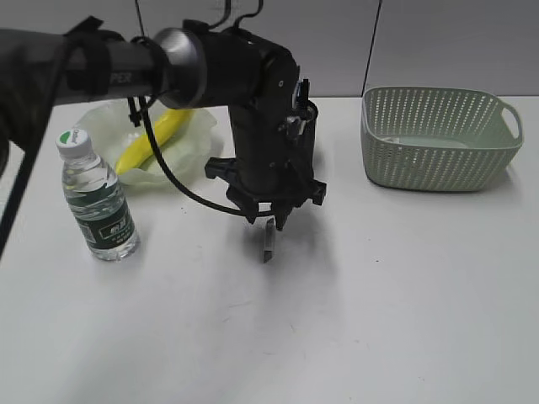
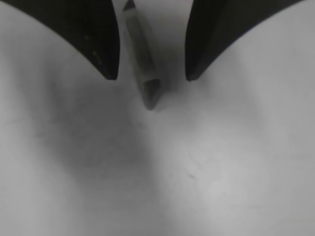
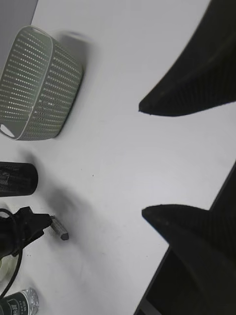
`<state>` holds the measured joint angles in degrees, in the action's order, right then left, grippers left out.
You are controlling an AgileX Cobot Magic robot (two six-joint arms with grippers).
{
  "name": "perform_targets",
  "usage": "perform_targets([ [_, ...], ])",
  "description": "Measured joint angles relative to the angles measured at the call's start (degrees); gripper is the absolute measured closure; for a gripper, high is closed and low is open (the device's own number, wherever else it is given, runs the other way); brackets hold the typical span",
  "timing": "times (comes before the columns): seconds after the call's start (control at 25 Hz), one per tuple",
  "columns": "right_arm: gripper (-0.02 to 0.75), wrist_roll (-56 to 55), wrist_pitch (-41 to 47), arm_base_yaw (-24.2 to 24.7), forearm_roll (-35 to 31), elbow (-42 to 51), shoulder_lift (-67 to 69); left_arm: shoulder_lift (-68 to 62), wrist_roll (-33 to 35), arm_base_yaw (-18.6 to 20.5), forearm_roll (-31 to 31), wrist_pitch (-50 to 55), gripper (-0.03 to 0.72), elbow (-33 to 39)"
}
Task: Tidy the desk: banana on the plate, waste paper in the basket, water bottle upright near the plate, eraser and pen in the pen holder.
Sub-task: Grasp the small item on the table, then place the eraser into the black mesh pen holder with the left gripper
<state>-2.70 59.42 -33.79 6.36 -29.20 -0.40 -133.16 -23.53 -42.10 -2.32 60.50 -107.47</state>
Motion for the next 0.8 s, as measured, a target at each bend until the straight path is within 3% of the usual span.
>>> perform_targets([
  [0.24,0.281,0.0,0.0,0.0,0.0,0.0,0.0,-4.57,-0.43,0.0,1.45,3.03,0.377,-2.89],
  [0.4,0.281,0.0,0.0,0.0,0.0,0.0,0.0,-4.78,-0.19,0.05,0.52,3.92,0.599,-3.56],
  [0.64,0.281,0.0,0.0,0.0,0.0,0.0,0.0,-1.84,0.12,-0.06,1.72,4.45,0.609,-10.34],
  [0.8,0.281,0.0,0.0,0.0,0.0,0.0,0.0,2.94,0.12,0.01,-3.07,2.35,0.609,-17.25],
])
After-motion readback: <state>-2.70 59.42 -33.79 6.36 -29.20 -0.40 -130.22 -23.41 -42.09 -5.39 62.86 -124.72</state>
